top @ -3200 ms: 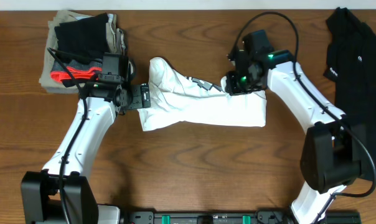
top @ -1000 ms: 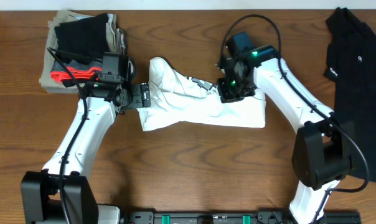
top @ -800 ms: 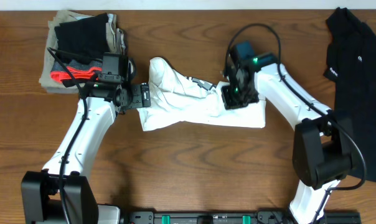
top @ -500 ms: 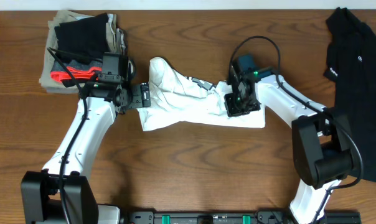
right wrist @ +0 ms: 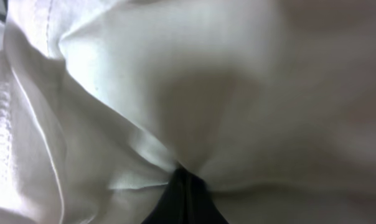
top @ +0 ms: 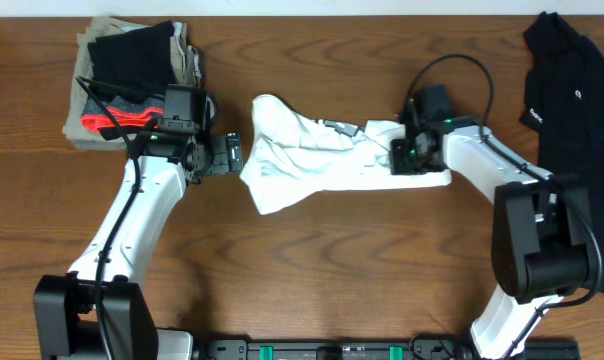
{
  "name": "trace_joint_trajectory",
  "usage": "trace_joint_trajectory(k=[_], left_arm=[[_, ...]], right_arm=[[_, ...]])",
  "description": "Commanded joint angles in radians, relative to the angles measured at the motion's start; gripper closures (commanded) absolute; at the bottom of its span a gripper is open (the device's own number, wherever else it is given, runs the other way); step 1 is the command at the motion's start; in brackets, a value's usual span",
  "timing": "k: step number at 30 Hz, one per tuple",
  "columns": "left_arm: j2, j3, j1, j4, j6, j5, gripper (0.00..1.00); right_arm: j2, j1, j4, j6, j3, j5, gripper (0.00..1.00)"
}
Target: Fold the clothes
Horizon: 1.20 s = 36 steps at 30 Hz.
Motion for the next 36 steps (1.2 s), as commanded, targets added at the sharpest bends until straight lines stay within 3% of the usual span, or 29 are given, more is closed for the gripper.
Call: trace_joint_trajectory(k=[1,4,7,9,13,15,20,26,36], left_arm=[[0.014,0.009,0.006,0.002,-0.005,0.037,0.02],[0.019,0.009,0.006,0.009,-0.004,0.074,0.02],[0.032,0.009,0.006,0.032,0.027,0.178,0.02],[0.045,0.01,0.006,0.053,0.064,0.269,0.02],[0.09,0.021,0.006,0.083,0.074,0.344,0.02],[0.126,0.036,0.006,0.098,0.098,0.37,0.02],[0.269,0.138,0.006,0.089,0.184,0.437,0.02],[0.406,0.263,0.006,0.061,0.235,0.437,0.02],[0.498,0.278,-0.004,0.045,0.38,0.609,0.02]], right_arm=[[0.029,-0.042,-0.005,-0.059,-0.035,0.046,0.99],[0.025,-0.044,-0.029,-0.077,-0.016,0.0,0.99],[0.0,-0.041,-0.089,-0.077,0.032,-0.039,0.91],[-0.023,-0.04,-0.142,-0.084,0.075,-0.06,0.8],[-0.097,-0.039,-0.281,-0.105,0.179,-0.069,0.37],[-0.136,-0.039,-0.335,-0.113,0.219,-0.069,0.29],[-0.233,-0.039,-0.384,-0.122,0.251,-0.056,0.23],[-0.28,-0.039,-0.419,-0.122,0.251,-0.05,0.22],[-0.28,-0.04,-0.441,-0.122,0.251,-0.05,0.22]])
